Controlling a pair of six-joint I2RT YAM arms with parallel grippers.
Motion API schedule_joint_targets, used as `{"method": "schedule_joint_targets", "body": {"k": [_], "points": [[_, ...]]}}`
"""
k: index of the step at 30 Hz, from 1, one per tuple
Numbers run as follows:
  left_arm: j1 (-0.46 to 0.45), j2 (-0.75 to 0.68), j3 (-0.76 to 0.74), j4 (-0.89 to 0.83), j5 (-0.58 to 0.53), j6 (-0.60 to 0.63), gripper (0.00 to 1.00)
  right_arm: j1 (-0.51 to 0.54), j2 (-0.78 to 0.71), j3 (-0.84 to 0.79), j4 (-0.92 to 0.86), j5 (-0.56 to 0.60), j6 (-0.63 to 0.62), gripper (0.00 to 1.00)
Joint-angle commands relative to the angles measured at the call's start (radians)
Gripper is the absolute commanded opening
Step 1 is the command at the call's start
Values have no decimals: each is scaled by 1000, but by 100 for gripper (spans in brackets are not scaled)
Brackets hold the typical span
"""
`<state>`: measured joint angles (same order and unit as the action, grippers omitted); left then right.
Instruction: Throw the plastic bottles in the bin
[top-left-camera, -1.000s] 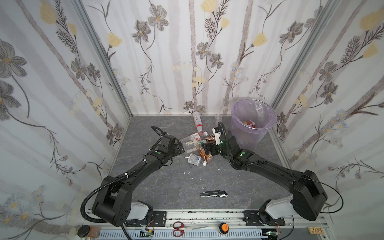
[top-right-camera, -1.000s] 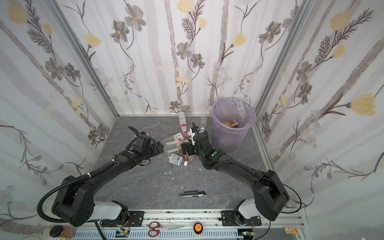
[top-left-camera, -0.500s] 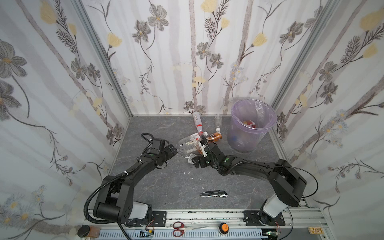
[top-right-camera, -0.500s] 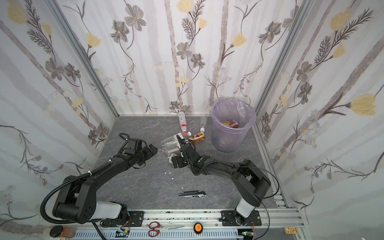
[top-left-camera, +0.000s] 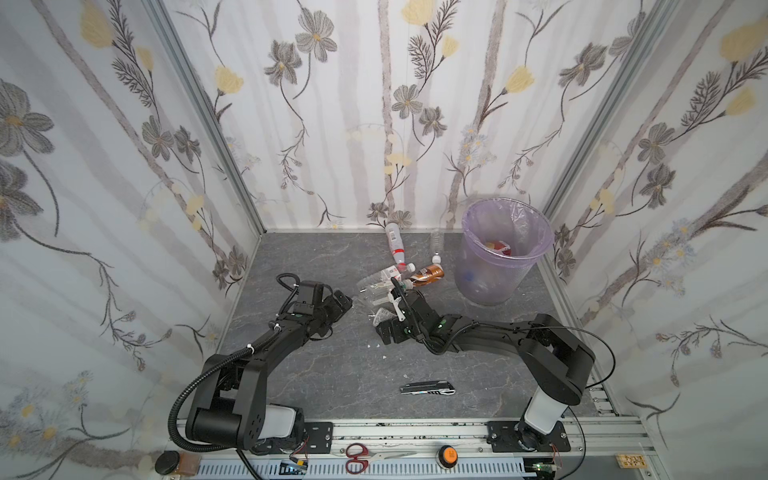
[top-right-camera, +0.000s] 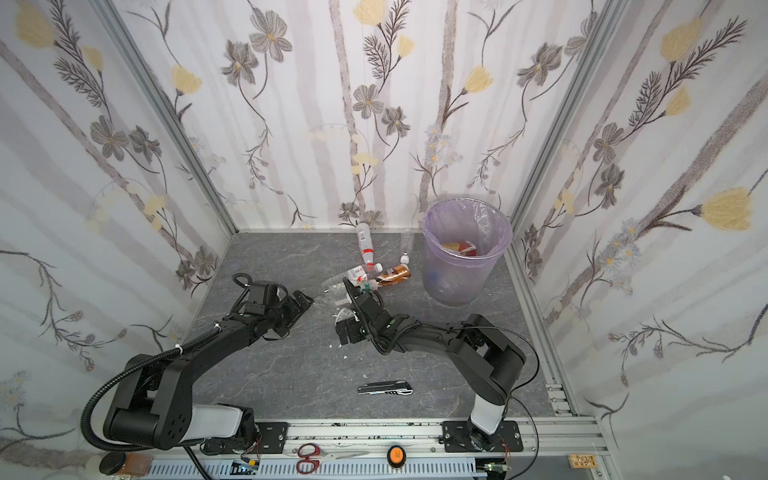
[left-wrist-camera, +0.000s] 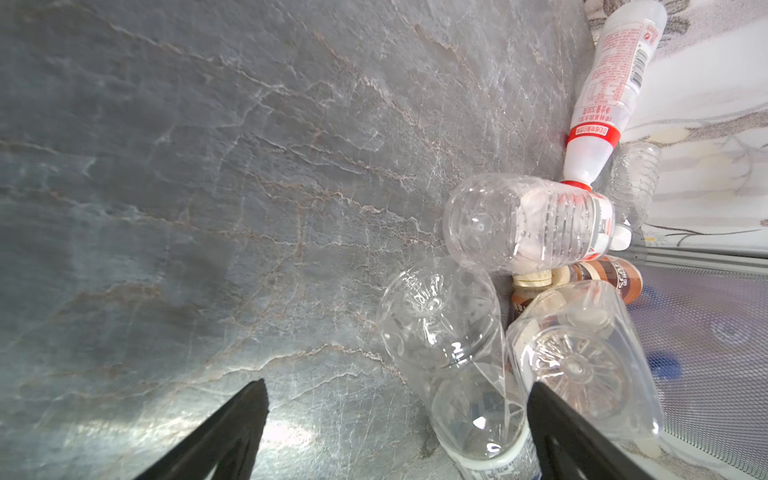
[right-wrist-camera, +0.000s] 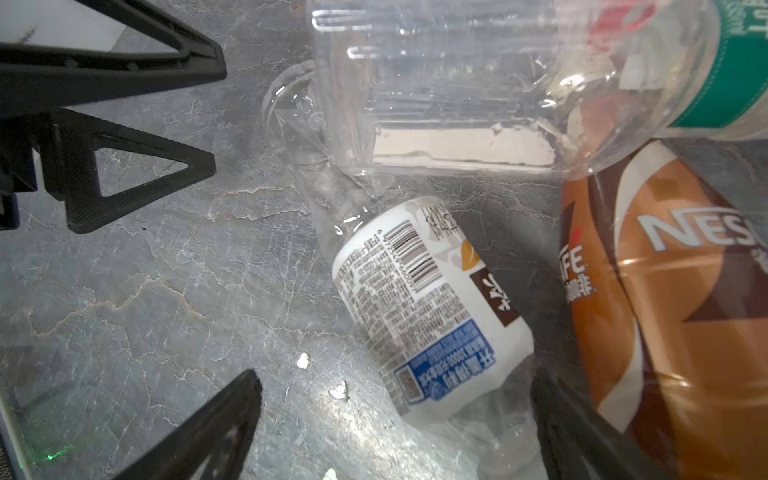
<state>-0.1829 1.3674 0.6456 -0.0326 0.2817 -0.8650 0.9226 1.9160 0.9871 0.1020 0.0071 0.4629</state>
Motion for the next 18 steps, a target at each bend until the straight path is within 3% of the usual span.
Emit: {"method": "schedule_joint_targets", "body": {"k": [1, 18], "points": [[4, -11, -6, 35, 6, -23, 100, 8, 21, 26, 44, -10, 11, 100], [8, 20, -10, 57, 15, -28, 100, 25, 47, 35, 28, -13, -7, 99]]}}
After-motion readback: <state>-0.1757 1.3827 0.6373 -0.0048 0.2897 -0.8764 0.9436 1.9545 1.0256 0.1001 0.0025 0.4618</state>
